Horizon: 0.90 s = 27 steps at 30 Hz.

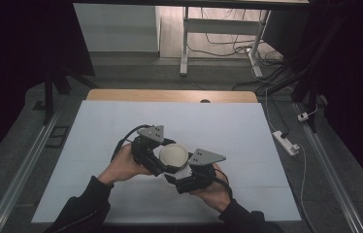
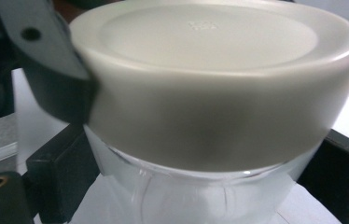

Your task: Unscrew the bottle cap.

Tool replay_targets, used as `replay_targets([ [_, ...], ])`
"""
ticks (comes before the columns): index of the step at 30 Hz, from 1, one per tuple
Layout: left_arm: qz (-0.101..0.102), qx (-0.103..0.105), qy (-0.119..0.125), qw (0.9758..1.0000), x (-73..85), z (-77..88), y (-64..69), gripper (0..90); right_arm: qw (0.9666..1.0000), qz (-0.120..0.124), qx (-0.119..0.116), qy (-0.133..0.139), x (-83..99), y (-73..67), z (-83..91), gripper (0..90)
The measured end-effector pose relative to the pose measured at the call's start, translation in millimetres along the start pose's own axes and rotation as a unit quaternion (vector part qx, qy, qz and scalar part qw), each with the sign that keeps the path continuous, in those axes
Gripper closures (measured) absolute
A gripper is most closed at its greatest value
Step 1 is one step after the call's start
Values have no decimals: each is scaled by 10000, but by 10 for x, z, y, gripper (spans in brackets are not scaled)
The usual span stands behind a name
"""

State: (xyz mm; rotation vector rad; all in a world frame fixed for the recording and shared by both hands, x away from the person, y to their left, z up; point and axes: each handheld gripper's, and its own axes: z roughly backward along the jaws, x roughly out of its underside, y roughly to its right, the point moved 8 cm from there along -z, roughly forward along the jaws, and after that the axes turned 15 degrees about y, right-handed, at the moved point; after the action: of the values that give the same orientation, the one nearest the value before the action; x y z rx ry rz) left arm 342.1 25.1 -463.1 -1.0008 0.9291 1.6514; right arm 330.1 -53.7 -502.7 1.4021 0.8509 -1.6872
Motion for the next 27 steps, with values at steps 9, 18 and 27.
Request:
replay_targets([
  [9, 492, -1242, -75, 9910, -58, -142, 23, 76, 9993, -124, 341, -84, 27, 116, 5, 69],
  [18, -88, -674, -60, 9977, -120, 0, -7, 9, 9997, -164, 164, 20, -7, 80, 19, 69],
  [27, -387, 434, -224, 9981, 8, 56, -66, 17, 9999, -110, -5, 98, -27, 25, 16, 69],
])
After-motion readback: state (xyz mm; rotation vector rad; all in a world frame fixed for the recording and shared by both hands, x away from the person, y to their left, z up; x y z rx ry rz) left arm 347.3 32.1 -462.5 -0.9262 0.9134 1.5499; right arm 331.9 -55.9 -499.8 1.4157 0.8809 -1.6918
